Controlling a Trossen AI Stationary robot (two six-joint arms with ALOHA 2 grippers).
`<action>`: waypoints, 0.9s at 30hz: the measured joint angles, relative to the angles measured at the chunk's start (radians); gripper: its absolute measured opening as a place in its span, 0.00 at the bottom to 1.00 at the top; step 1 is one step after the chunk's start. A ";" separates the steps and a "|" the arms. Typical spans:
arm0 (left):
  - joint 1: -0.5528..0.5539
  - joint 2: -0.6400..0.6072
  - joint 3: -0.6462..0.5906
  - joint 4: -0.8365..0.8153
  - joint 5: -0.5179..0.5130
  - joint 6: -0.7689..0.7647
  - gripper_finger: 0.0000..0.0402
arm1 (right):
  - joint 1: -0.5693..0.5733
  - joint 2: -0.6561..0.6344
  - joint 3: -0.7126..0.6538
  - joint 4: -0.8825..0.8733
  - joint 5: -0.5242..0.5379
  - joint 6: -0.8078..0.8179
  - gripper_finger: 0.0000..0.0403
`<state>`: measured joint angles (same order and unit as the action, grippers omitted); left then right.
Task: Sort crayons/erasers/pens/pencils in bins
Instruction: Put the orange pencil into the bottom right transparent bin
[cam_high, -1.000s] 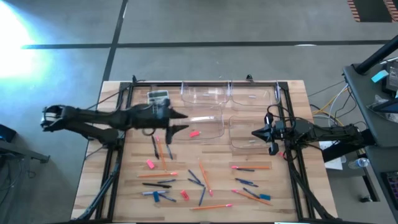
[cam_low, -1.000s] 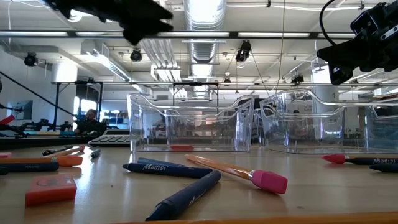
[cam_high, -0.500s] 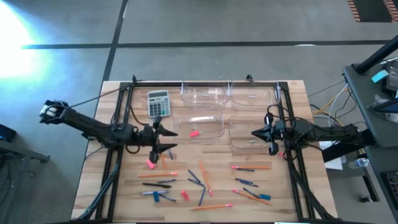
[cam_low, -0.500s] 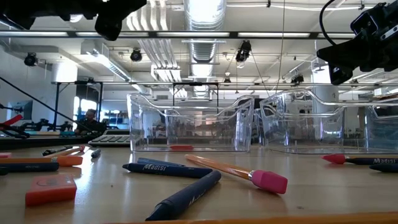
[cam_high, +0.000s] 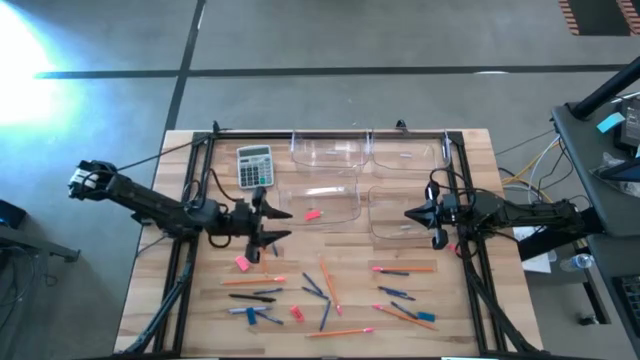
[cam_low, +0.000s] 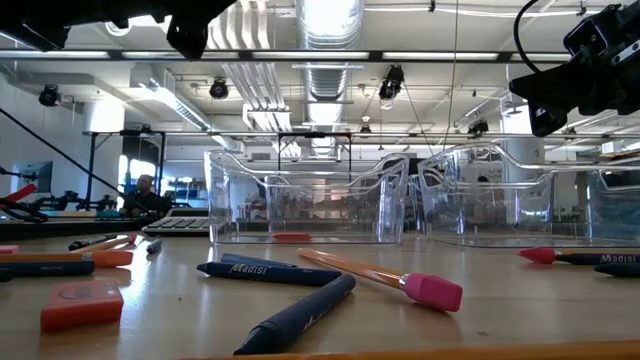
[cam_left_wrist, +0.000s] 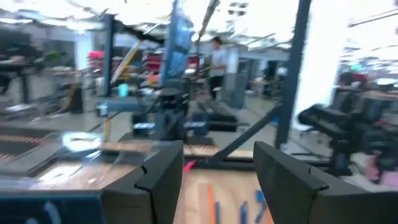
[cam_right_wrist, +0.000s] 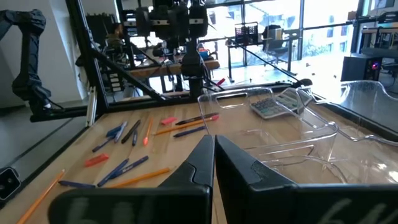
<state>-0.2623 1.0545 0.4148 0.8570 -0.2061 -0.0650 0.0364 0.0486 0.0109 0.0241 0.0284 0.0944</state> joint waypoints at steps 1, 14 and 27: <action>0.000 0.005 0.000 0.009 0.021 0.000 0.45 | 0.000 0.000 0.000 0.005 0.002 -0.014 0.02; -0.003 0.090 0.000 0.028 0.075 -0.073 0.45 | 0.000 -0.001 0.000 0.235 0.001 -0.014 0.02; -0.003 0.115 0.002 0.025 0.075 -0.087 0.45 | 0.000 -0.001 0.000 0.328 0.056 0.307 0.02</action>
<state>-0.2653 1.1694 0.4164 0.8818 -0.1310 -0.1516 0.0368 0.0479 0.0105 0.3521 0.0840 0.4014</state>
